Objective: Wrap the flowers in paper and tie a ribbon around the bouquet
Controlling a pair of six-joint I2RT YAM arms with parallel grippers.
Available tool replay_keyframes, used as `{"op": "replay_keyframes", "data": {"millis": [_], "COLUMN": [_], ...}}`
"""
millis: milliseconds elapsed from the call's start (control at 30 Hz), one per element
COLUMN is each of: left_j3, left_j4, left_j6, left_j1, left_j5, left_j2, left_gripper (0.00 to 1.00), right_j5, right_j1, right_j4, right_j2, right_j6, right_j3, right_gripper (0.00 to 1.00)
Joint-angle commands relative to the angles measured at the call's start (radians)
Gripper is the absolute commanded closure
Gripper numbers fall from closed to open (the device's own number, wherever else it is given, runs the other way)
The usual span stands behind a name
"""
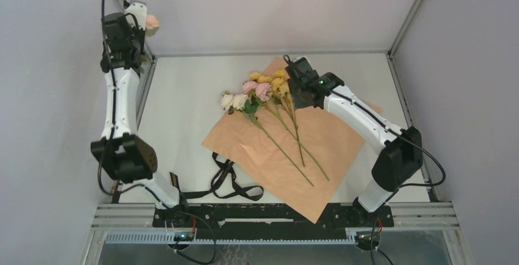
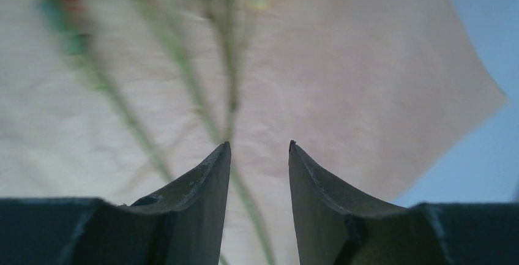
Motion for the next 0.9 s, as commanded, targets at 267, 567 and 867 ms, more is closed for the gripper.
{"op": "replay_keyframes", "data": {"millis": [267, 567, 867], "left_j3": [0.073, 0.106, 0.125], "left_j4": [-0.375, -0.341, -0.317], "left_j6": [-0.602, -0.833, -0.957], "left_j1": [-0.198, -0.402, -0.441], "left_j5": [0.664, 0.776, 0.867], "left_j2": [-0.343, -0.365, -0.375], "left_gripper": [1.0, 1.0, 1.0], "right_j5": [-0.509, -0.343, -0.306], "right_j1": [0.305, 0.359, 0.313], "right_j4": [0.71, 0.977, 0.919], "right_j2": [-0.182, -0.158, -0.129], "right_j6": [0.095, 0.122, 0.178], "right_j3": [-0.05, -0.093, -0.091], "right_gripper": [0.48, 0.21, 0.85]}}
